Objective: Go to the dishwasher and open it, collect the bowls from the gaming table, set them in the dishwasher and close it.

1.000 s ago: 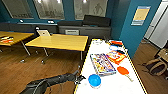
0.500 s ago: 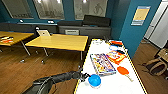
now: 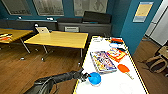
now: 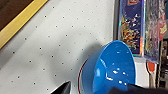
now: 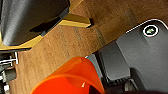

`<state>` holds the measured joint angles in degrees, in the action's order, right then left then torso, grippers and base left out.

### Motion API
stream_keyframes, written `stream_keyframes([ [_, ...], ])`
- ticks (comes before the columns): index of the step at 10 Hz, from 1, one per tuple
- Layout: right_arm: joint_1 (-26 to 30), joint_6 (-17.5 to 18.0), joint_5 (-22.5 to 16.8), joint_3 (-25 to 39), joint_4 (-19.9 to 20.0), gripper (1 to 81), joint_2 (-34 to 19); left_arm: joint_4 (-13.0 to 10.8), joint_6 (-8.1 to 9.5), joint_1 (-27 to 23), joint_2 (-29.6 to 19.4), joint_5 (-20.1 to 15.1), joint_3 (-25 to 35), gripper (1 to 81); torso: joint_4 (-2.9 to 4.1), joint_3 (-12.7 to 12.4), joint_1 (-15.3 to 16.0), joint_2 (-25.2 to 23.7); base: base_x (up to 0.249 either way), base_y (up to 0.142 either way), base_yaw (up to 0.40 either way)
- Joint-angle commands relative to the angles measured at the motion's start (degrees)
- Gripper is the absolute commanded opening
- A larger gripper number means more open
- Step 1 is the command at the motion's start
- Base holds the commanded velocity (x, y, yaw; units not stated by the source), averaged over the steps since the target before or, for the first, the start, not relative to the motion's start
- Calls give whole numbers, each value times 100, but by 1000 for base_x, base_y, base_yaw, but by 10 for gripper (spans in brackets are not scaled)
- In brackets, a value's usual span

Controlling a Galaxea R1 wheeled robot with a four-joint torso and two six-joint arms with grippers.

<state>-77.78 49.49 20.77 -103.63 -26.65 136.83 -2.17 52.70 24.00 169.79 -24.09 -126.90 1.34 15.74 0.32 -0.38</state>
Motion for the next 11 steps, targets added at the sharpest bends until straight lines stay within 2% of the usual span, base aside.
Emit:
stream_keyframes([
  [1, 249, -10, -135, 107, -156, 10, -197, -12, -5, -893, 55, -140, 113, 811, 0, 0, 0, 0, 0, 0, 0],
  [4, 249, -10, -135, 107, -165, 10, -197, -20, -23, -849, 99, -140, 95, 811, 0, 22, 2, 2, 0, 0, 0],
  [5, 249, -10, -135, 107, -165, 10, -197, -20, -23, -849, 99, -140, 95, 811, 0, 273, 2, 2, 0, 0, 0],
  [7, 249, -19, -126, 107, -165, 10, -197, -20, -32, -831, 99, -140, 87, 811, 0, 419, 2, 2, 0, 0, 0],
  [8, 257, -10, -126, 107, -183, 10, -197, -20, -32, -822, 91, -140, 87, 811, 0, 266, 2, 4, 0, 0, 0],
  [10, 284, -10, -135, 107, -183, 10, -179, -29, -32, -779, 99, -140, 60, 811, 0, 348, 6, 6, 0, 0, 0],
  [11, 293, -10, -135, 116, -183, 10, -179, -125, -32, -744, 108, -140, 52, 811, 0, 343, 6, 6, 0, 0, 0],
])
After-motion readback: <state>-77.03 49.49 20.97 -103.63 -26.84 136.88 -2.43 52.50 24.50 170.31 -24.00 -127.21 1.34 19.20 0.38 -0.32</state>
